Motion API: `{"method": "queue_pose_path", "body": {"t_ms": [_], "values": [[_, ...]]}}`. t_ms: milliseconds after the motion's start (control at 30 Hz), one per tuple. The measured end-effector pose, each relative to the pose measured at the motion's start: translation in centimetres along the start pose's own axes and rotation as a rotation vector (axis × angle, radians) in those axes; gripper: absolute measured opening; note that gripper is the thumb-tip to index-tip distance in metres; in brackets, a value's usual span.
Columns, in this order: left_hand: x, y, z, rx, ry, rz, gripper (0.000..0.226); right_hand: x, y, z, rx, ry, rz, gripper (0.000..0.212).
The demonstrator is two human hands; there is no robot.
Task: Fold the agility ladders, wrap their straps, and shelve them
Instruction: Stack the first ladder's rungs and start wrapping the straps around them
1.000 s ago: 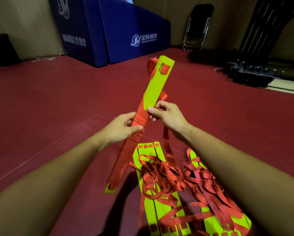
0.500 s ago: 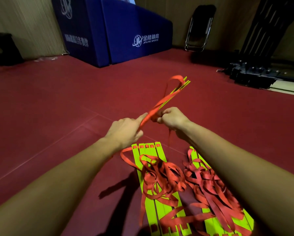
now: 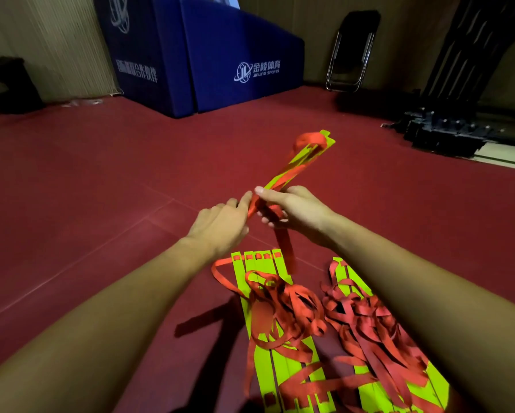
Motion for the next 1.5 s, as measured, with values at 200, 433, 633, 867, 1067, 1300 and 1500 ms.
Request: {"method": "queue_pose_path", "body": {"t_ms": [200, 433, 633, 867, 1067, 1300, 1500], "values": [[0.4, 1.9, 1.6, -0.476, -0.092, 0.064, 0.061, 0.9, -1.6, 0.9, -0.072, -0.169, -0.17, 0.019], [0.5, 0.4, 3.6, -0.722, -0.174, -0.064, 0.049, 1.6, -2.5, 0.2, -0.142, -0.172, -0.309, 0.031], [-0.1, -1.4, 3.0, -0.273, -0.131, -0.138, 0.049, 1.1, -1.2, 0.3, 0.081, -0.113, -0.27, 0.025], [-0.5, -1.3, 1.3, -0.214, -0.056, -0.127, 0.029, 1.3, -1.3, 0.7, -0.049, -0.157, -0.34, 0.046], [0.4, -2.0, 1.2, -0.583, -0.176, -0.11, 0.048, 1.4, -2.3, 1.1, -0.271, -0.244, -0.434, 0.056], [2.1, -9.3, 1.1, -0.925, -0.324, -0.603, 0.019, -0.1, -1.3, 1.4, -0.72, -0.377, -0.426, 0.056], [2.9, -9.8, 0.7, -0.795, -0.326, -0.508, 0.047, -1.0, 0.3, 0.9, -0.995, -0.455, -0.291, 0.051]]}}
Point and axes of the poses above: each hand's wrist, its own x-axis towards the middle knuckle, its own y-axis out of the palm, z = x × y, the point moved 9 cm from there along x, towards the middle knuckle, and after that the axes turned 14 degrees about -z, right-handed, at the moved point
